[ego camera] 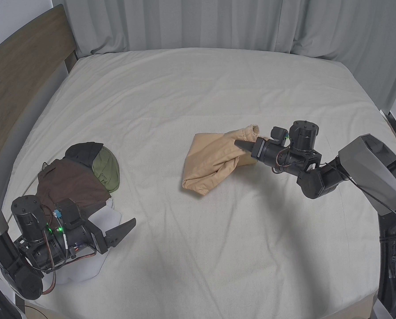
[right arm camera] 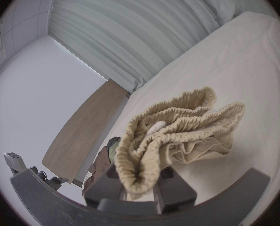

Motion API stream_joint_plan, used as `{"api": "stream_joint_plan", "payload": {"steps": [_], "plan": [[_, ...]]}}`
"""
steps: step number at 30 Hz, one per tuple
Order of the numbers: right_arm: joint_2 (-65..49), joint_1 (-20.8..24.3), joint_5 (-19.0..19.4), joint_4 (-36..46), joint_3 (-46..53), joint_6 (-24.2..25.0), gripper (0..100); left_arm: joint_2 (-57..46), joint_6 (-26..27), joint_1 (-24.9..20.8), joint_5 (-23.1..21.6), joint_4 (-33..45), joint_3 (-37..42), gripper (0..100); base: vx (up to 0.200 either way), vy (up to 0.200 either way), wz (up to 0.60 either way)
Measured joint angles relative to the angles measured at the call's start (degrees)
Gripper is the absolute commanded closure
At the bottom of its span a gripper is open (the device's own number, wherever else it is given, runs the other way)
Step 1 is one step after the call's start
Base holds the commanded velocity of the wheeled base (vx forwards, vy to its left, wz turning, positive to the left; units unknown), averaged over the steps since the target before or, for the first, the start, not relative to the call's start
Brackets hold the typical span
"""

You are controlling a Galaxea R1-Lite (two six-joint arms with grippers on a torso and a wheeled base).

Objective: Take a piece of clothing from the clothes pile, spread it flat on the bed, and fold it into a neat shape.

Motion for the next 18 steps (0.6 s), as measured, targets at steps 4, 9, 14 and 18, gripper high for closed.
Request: {"api": "stream_joint_plan", "payload": {"steps": [4,9,14,18], "plan": [[-0.85,-0.41,-0.05,-0.11,4.22,-0.90,100,0.00,0.00,-0.05,0.02,0.00,0.00,0,0.000,0.000,0.00],[-1.41,-0.44,-0.77,-0.26,9.13,-3.74,100,-0.06,0.02,-0.07,0.00,0.00,-0.05,0,0.000,0.000,0.00],[-1.44,0.02,-1.83,-1.58,11.58,-4.51,100,-0.20,0.16,-0.27,0.07,0.00,-0.05,0,0.000,0.000,0.00],[-0.83,0.00,-2.11,-1.87,12.65,-4.62,100,-0.30,0.18,-0.52,0.07,0.00,-0.07,0,0.000,0.000,0.00]]}}
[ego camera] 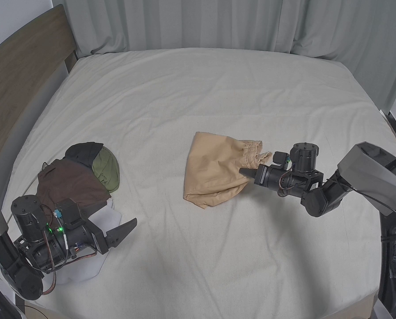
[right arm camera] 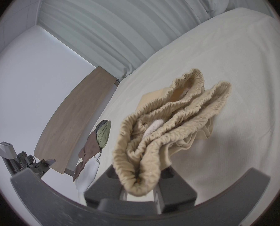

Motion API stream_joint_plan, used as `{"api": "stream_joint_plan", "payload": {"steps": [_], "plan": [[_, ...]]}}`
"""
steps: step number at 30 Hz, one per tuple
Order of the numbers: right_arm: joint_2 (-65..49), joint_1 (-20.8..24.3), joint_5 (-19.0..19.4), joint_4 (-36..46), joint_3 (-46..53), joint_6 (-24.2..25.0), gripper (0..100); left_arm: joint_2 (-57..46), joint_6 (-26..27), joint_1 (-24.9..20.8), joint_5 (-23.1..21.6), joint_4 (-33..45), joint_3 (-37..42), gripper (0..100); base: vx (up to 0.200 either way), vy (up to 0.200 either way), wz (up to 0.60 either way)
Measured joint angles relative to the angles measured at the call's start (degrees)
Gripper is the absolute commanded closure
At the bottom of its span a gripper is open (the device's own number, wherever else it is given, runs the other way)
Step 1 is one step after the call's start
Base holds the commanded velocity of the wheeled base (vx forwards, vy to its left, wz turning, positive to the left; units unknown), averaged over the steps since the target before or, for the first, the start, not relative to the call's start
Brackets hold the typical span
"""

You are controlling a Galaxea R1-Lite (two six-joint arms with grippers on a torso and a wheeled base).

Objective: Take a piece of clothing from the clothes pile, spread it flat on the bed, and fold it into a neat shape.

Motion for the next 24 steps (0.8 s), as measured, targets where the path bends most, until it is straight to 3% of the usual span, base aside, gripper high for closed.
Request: {"api": "stream_joint_plan", "payload": {"steps": [8,9,24], "plan": [[1.54,0.00,-1.50,-1.56,0.44,-1.34,100,-0.09,0.01,-0.24,0.00,0.00,-0.12,0,0.000,0.000,0.00],[1.65,0.00,-1.55,-1.56,0.44,-1.34,0,-0.09,0.00,-0.35,0.00,0.00,-0.17,0,0.000,0.000,0.00],[-5.00,-0.74,-2.33,1.23,9.92,-3.21,0,-0.11,0.00,-0.99,0.00,0.00,-0.65,0,0.000,0.000,0.00]]}}
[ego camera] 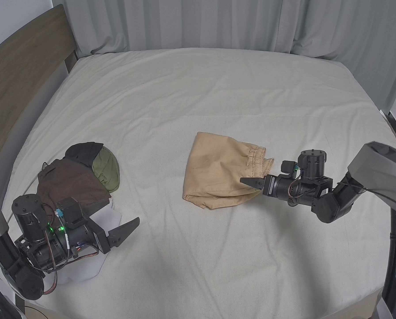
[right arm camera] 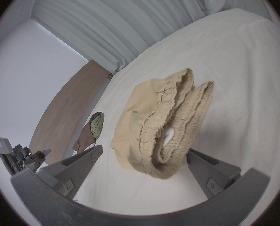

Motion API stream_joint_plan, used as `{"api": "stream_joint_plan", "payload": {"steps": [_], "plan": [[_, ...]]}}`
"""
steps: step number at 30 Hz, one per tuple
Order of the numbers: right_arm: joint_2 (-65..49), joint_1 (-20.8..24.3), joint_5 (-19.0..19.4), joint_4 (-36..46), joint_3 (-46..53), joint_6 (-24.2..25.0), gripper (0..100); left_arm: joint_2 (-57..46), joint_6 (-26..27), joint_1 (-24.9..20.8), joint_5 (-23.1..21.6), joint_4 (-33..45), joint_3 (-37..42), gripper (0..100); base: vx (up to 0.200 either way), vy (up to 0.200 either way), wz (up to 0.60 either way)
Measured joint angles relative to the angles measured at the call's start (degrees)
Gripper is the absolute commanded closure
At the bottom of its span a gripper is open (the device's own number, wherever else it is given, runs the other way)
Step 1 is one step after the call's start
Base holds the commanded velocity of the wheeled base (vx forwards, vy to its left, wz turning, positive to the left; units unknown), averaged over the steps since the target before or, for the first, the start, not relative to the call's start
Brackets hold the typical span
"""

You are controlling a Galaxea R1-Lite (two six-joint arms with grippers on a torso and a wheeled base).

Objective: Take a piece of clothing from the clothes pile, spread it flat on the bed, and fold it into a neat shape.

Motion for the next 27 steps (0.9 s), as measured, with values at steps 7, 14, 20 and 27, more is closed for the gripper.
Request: {"api": "stream_joint_plan", "payload": {"steps": [7,14,20,27], "plan": [[-6.33,-2.55,0.00,1.18,4.06,-2.35,0,0.00,0.01,-0.11,0.00,0.00,-0.46,0,0.000,0.000,0.00],[-9.51,-1.66,-0.07,1.58,4.22,-2.49,0,0.00,0.01,-0.22,0.00,0.00,-0.74,0,0.000,0.000,0.00],[-7.91,1.18,-2.86,0.93,2.46,-2.44,0,0.00,0.00,-0.22,0.00,0.00,-0.77,0,0.000,0.000,0.00],[-2.12,3.05,-5.11,-0.55,-1.07,-2.44,0,-0.04,0.01,-0.15,0.01,0.00,-0.74,0,0.000,0.000,0.00]]}}
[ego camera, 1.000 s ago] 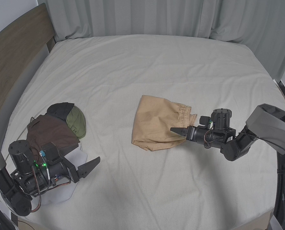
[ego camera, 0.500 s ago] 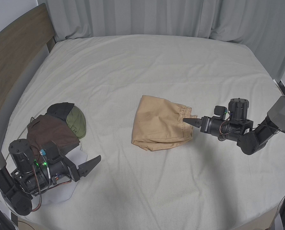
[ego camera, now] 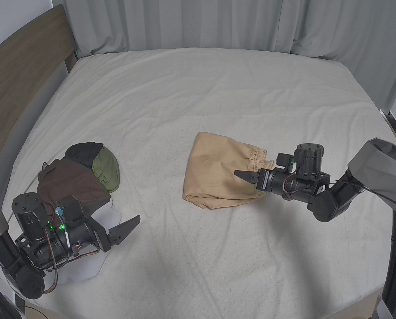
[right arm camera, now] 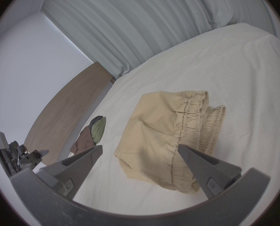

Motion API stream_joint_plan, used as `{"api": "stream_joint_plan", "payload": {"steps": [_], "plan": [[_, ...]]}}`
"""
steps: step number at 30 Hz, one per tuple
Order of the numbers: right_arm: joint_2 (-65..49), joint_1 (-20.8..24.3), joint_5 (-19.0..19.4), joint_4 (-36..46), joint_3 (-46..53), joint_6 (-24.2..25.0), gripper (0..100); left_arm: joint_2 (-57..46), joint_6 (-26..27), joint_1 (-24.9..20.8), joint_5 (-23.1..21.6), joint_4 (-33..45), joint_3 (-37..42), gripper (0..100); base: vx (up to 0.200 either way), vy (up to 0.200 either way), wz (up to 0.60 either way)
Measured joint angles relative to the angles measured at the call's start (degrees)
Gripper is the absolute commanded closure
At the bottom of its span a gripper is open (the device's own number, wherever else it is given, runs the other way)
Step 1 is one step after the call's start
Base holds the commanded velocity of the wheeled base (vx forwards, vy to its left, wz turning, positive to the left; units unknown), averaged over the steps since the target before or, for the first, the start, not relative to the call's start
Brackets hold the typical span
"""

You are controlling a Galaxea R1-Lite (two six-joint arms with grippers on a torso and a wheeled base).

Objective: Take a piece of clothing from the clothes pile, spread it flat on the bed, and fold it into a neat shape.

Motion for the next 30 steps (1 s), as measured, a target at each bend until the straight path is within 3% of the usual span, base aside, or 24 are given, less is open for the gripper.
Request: {"api": "stream_joint_plan", "payload": {"steps": [19,26,30], "plan": [[7.73,0.30,-1.49,-4.79,-0.91,0.00,0,-0.62,-0.01,-0.22,-0.06,0.00,0.56,0,0.000,0.000,0.00],[0.91,0.34,-3.12,-5.42,1.99,-0.35,0,-2.45,-0.11,-1.73,-0.11,0.02,0.72,0,0.000,0.000,0.00],[-6.91,0.37,-3.38,-5.75,5.90,-3.74,0,-4.51,-0.15,-4.12,-0.20,0.00,0.87,0,0.000,0.000,0.00]]}}
